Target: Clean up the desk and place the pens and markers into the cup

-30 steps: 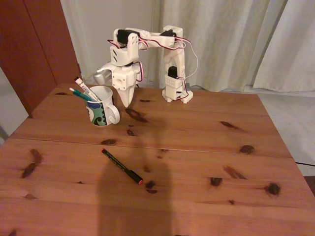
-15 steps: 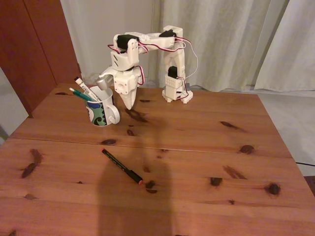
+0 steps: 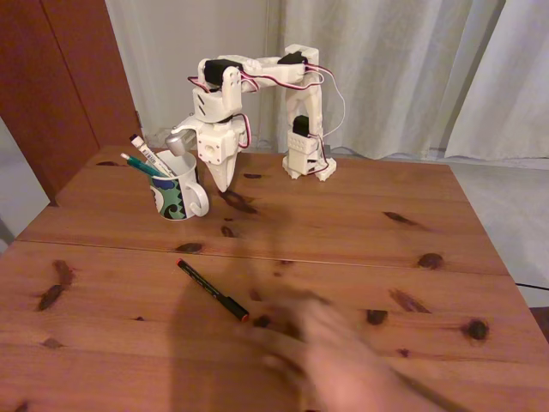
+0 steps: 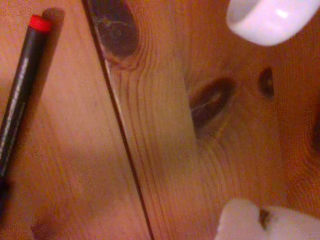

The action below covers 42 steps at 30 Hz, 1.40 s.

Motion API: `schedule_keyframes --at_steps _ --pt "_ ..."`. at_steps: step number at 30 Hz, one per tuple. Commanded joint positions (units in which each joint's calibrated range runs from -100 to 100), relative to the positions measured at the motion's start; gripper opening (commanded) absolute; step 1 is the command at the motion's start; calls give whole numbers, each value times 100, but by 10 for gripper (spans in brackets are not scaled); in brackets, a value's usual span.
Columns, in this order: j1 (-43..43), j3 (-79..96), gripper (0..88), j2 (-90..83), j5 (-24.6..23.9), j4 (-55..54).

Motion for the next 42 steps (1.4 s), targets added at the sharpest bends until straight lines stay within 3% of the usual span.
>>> schedule_keyframes --at_steps 1,42 --pt "-50 -18 8 -341 25 -53" --pt "-195 -9 10 -333 25 -53"
